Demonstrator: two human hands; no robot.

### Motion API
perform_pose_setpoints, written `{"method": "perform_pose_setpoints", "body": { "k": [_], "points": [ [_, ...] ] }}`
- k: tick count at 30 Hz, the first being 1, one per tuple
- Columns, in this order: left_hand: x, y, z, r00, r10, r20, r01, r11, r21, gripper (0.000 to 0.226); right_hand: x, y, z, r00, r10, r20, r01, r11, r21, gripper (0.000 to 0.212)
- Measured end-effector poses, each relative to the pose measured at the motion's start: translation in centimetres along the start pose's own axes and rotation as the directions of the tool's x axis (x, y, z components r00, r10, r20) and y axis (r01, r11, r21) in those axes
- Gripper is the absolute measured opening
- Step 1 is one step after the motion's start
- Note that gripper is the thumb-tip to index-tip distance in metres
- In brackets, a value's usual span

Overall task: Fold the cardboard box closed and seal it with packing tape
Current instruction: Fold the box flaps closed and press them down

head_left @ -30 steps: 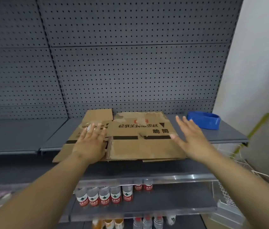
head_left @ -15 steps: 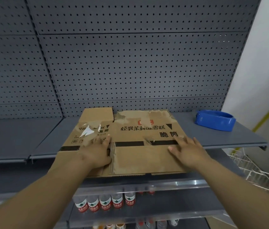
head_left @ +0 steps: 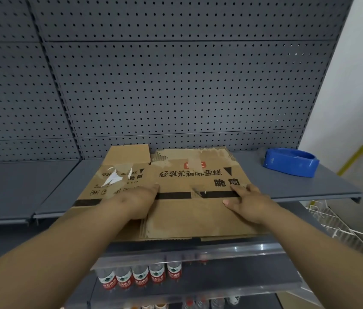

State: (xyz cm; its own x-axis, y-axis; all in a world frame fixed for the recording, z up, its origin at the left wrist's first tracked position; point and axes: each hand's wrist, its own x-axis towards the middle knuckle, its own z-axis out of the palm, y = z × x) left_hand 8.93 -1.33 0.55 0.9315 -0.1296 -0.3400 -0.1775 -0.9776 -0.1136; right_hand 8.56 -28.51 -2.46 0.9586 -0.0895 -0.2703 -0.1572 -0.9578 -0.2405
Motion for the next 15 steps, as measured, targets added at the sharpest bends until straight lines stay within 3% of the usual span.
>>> {"method": "perform_pose_setpoints", "body": {
  "k": [10,15],
  "points": [
    [-1.9,-0.9,-1.9,0.983,0.014,-0.185,0.008,0.993,0.116,0.066,-1.3,-0.9,-3.1,0.988,-0.05,-0.145,0.071,0.987,0.144,0.067],
    [-3.4,-3.0,-3.0,0.938,-0.032,-0.346,0.038,0.999,0.011,0.058,-2.9,-1.8,-5.4,0.955,-0.12,-0.271,0.18,0.961,0.208,0.059]
  ]
}}
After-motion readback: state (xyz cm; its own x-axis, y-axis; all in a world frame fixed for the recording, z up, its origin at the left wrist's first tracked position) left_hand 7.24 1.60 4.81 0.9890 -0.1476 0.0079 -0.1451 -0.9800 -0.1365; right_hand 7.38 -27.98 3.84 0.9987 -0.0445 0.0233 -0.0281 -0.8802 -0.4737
